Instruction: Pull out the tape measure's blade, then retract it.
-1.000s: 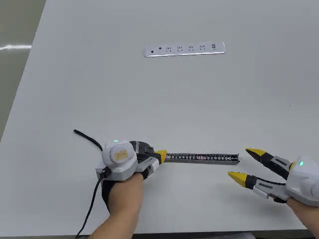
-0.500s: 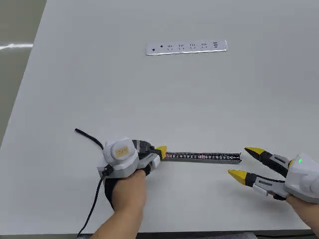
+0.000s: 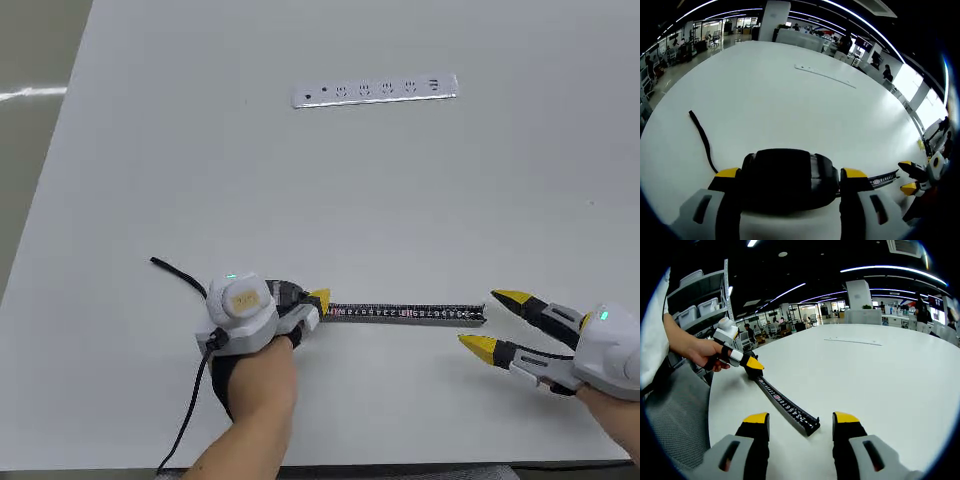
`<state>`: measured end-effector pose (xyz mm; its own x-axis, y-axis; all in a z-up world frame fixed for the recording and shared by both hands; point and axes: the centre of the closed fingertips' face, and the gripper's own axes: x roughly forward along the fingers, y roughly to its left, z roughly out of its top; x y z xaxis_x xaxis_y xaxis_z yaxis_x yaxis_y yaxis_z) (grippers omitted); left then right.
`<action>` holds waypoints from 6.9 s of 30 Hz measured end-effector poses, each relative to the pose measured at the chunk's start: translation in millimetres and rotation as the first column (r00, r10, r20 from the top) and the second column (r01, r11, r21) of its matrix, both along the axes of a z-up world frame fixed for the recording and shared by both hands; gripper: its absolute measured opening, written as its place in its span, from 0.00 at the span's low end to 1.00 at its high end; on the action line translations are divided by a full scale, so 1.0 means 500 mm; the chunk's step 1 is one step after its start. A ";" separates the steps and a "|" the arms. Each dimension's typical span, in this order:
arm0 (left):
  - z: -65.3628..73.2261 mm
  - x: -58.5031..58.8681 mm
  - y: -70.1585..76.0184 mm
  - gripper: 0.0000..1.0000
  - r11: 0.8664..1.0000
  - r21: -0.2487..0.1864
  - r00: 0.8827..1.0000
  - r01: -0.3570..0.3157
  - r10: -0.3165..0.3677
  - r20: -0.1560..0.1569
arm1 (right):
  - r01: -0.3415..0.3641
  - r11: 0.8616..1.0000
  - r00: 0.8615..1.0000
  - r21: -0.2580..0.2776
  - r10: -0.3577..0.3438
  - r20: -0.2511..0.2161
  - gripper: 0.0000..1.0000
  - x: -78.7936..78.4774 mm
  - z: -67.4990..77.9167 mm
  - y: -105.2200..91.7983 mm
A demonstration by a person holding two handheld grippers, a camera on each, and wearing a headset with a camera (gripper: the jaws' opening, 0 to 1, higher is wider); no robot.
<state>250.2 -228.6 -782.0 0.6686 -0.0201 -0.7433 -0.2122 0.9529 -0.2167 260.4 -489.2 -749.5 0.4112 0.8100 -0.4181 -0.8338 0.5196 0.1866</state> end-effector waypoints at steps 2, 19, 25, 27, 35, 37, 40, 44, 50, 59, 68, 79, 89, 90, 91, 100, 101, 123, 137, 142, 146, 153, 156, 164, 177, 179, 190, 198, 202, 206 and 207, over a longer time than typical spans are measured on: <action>0.000 -0.001 0.002 0.78 1.000 0.003 1.000 -0.005 0.005 -0.004 | -0.002 1.000 1.000 0.001 0.002 0.000 0.50 0.001 -0.001 0.000; -0.001 -0.002 0.005 0.75 1.000 0.020 1.000 -0.006 0.006 -0.010 | -0.019 1.000 1.000 0.003 0.019 -0.001 0.48 -0.001 -0.007 0.000; -0.001 -0.002 0.005 0.75 1.000 0.020 1.000 -0.006 0.006 -0.011 | -0.034 0.999 0.999 -0.001 0.034 -0.002 0.47 0.002 -0.011 0.003; -0.002 -0.002 0.005 0.75 1.000 0.020 1.000 -0.007 0.007 -0.011 | -0.044 0.999 0.999 -0.002 0.044 -0.006 0.46 0.001 -0.014 0.004; -0.002 -0.002 0.006 0.75 1.000 0.020 1.000 -0.007 0.007 -0.010 | -0.084 0.996 0.996 -0.004 0.084 -0.008 0.43 0.007 -0.022 0.000; -0.002 -0.001 0.006 0.75 1.000 0.020 1.000 -0.007 0.008 -0.010 | -0.092 0.996 0.996 -0.007 0.092 -0.006 0.42 0.011 -0.023 -0.004; -0.001 -0.001 0.006 0.75 1.000 0.023 1.000 -0.008 0.008 -0.008 | -0.108 0.994 0.994 -0.002 0.108 0.002 0.38 0.013 -0.024 -0.007; -0.001 -0.001 0.006 0.75 1.000 0.022 1.000 -0.009 0.009 -0.005 | -0.137 0.991 0.990 -0.003 0.137 0.009 0.35 0.013 -0.028 -0.010; -0.002 -0.001 0.006 0.75 1.000 0.021 1.000 -0.009 0.009 -0.004 | -0.175 0.985 0.985 -0.005 0.175 0.000 0.32 0.011 -0.040 -0.018; -0.002 -0.001 0.006 0.75 1.000 0.022 1.000 -0.012 0.012 -0.001 | -0.221 0.975 0.975 0.003 0.221 0.001 0.29 0.008 -0.039 -0.013; -0.002 -0.001 0.007 0.75 1.000 0.008 1.000 -0.027 0.027 0.006 | -0.256 0.967 0.967 -0.004 0.256 0.021 0.26 0.015 -0.042 -0.010; -0.003 0.000 0.007 0.75 1.000 0.018 1.000 -0.021 0.021 0.001 | -0.276 0.961 0.960 -0.021 0.277 0.031 0.15 0.014 -0.046 -0.013; -0.003 0.000 0.007 0.75 1.000 0.018 1.000 -0.020 0.020 -0.002 | -0.277 0.961 0.960 -0.019 0.278 0.033 0.14 0.015 -0.048 -0.013; -0.003 0.000 0.007 0.75 1.000 0.019 1.000 -0.019 0.020 -0.003 | -0.278 0.960 0.960 -0.019 0.279 0.033 0.14 0.015 -0.048 -0.013; -0.003 -0.001 0.007 0.74 1.000 0.018 1.000 -0.020 0.020 -0.004 | -0.280 0.960 0.959 -0.018 0.280 0.040 0.13 0.016 -0.046 -0.013; -0.004 -0.001 0.007 0.74 1.000 0.020 1.000 -0.021 0.021 0.000 | -0.274 0.962 0.961 0.003 0.273 0.031 0.12 0.019 -0.041 -0.012; -0.004 -0.001 0.007 0.74 1.000 0.020 1.000 -0.022 0.022 0.001 | -0.272 0.962 0.962 0.005 0.272 0.028 0.12 0.019 -0.041 -0.012; -0.004 0.000 0.008 0.74 1.000 0.021 1.000 -0.019 0.019 -0.004 | -0.344 0.939 0.938 0.004 0.344 0.036 0.12 0.000 -0.045 0.048; -0.004 -0.001 0.007 0.74 1.000 0.020 1.000 -0.018 0.018 -0.005 | -0.365 0.931 0.931 0.007 0.364 0.040 0.12 -0.001 -0.043 0.073; -0.004 0.000 0.008 0.74 1.000 0.020 1.000 -0.017 0.017 -0.007 | -0.364 0.931 0.931 0.010 0.363 0.045 0.12 -0.001 -0.041 0.074; -0.004 0.000 0.008 0.74 1.000 0.020 1.000 -0.017 0.017 -0.009 | -0.368 0.930 0.929 0.014 0.367 0.046 0.12 -0.002 -0.039 0.083; -0.004 -0.001 0.007 0.74 1.000 0.020 1.000 -0.016 0.017 -0.009 | -0.378 0.926 0.925 0.015 0.377 0.045 0.12 0.000 -0.041 0.096; -0.004 -0.001 0.007 0.74 1.000 0.021 1.000 -0.016 0.017 -0.009 | -0.375 0.927 0.926 0.016 0.374 0.045 0.12 0.002 -0.041 0.100; -0.004 -0.001 0.007 0.74 1.000 0.020 1.000 -0.016 0.016 -0.009 | -0.379 0.925 0.925 0.017 0.378 0.043 0.12 0.003 -0.044 0.112; -0.004 -0.002 0.006 0.74 1.000 0.020 1.000 -0.016 0.016 -0.010 | -0.415 0.909 0.909 0.020 0.414 0.041 0.12 -0.005 -0.045 0.150; -0.004 -0.002 0.006 0.74 1.000 0.020 1.000 -0.016 0.016 -0.009 | -0.418 0.908 0.908 0.021 0.417 0.040 0.12 -0.006 -0.044 0.159; -0.004 -0.002 0.006 0.74 1.000 0.020 1.000 -0.016 0.016 -0.009 | -0.434 0.901 0.901 0.025 0.433 0.043 0.12 -0.006 -0.046 0.183; -0.004 -0.002 0.005 0.74 1.000 0.020 1.000 -0.016 0.016 -0.009 | -0.439 0.898 0.898 0.026 0.437 0.046 0.12 -0.003 -0.051 0.197; -0.004 -0.002 0.006 0.74 1.000 0.020 1.000 -0.016 0.016 -0.010 | -0.439 0.898 0.898 0.030 0.437 0.052 0.12 -0.002 -0.055 0.208; -0.004 -0.002 0.006 0.74 1.000 0.020 1.000 -0.016 0.016 -0.010 | -0.448 0.894 0.893 0.030 0.446 0.055 0.12 -0.006 -0.056 0.221; -0.004 -0.002 0.006 0.74 1.000 0.020 1.000 -0.015 0.016 -0.010 | -0.450 0.893 0.892 0.030 0.448 0.055 0.12 -0.007 -0.056 0.224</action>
